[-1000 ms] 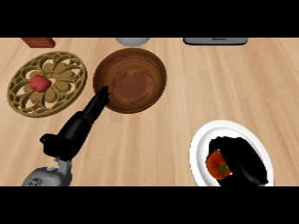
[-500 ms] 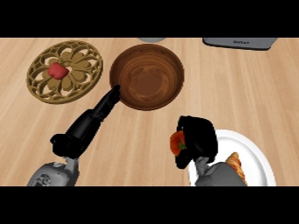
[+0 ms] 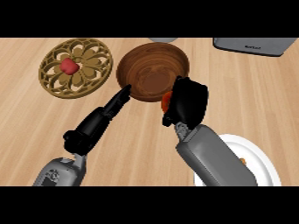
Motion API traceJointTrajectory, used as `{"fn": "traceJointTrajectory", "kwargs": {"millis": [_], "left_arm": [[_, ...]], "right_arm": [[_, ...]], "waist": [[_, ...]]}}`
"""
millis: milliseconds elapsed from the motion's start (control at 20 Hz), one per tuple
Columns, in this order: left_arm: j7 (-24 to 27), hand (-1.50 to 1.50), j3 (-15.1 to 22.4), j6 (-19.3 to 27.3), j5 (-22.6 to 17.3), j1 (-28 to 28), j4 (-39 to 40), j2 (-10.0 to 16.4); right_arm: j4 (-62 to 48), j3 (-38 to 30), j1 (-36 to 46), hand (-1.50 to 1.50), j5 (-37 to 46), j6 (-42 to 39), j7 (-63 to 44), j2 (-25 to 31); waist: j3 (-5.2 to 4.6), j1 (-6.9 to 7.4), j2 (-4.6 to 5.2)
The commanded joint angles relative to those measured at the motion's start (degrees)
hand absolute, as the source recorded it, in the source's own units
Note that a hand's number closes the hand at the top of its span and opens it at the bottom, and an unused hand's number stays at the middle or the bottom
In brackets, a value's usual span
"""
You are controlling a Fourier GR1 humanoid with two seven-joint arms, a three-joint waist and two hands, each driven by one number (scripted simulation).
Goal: Pick the tomato from the plate and place it in the bowl
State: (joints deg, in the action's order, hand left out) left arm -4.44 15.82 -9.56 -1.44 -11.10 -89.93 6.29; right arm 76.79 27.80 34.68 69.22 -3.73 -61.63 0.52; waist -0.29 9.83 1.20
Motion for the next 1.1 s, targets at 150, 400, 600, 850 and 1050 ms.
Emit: {"fn": "traceJointTrajectory", "kwargs": {"millis": [150, 400, 600, 850, 1050], "left_arm": [[0.08, 0.00, 0.97, -0.56, 0.13, -0.67, 1.53, -0.79], [-0.56, 0.00, 1.08, 0.37, 0.91, -3.04, 2.18, -1.88], [-0.37, 0.00, 0.48, 0.54, 0.41, -2.18, 2.01, -1.86], [0.51, 0.00, -1.66, -0.02, -0.30, -2.32, 2.49, -0.36], [0.74, 0.00, -1.79, 1.22, 1.40, -2.83, 3.64, -0.29]], "right_arm": [[-3.01, -2.58, 16.30, 1.50, 4.68, 7.75, -14.52, -0.49], [-8.29, -6.04, 23.18, 1.50, 4.99, 9.50, -18.30, -0.49], [-15.31, -7.15, 25.47, 1.50, 6.62, 9.75, -21.02, -0.49], [-23.32, -5.72, 27.96, 1.50, 12.16, 9.80, -22.96, -0.48], [-26.98, -6.33, 30.23, 1.50, 12.82, 10.66, -23.56, -0.48]], "waist": [[0.01, 1.37, 0.09], [0.03, 1.18, 0.60], [-0.01, 0.72, 0.57], [0.00, -1.45, 0.26], [0.09, -2.05, 0.13]]}}
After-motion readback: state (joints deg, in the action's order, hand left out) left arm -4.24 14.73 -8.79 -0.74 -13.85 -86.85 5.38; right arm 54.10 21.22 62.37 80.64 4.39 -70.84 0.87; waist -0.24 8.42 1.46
